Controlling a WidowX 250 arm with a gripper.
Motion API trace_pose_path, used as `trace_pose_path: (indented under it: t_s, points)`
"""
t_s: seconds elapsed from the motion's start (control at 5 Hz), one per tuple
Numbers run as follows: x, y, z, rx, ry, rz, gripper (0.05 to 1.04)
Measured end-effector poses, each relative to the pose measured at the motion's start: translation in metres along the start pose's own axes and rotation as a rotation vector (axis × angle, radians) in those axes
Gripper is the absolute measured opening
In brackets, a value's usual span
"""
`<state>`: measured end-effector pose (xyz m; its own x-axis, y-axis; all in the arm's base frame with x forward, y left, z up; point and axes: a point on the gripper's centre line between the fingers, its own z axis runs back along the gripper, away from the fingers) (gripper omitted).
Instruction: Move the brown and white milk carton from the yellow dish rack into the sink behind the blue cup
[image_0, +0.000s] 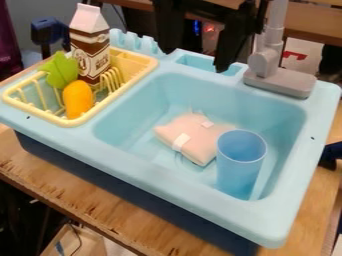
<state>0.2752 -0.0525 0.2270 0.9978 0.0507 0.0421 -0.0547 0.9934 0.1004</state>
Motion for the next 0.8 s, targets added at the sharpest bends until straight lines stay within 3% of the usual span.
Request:
trace_pose_path:
  t_s: [0.4,0.8]
  points:
    - [0.002,0.011,-0.002,0.003,0.047,-0.012,1.001]
    - [0.010,0.075,0.026,-0.025,0.027,-0.019,1.001]
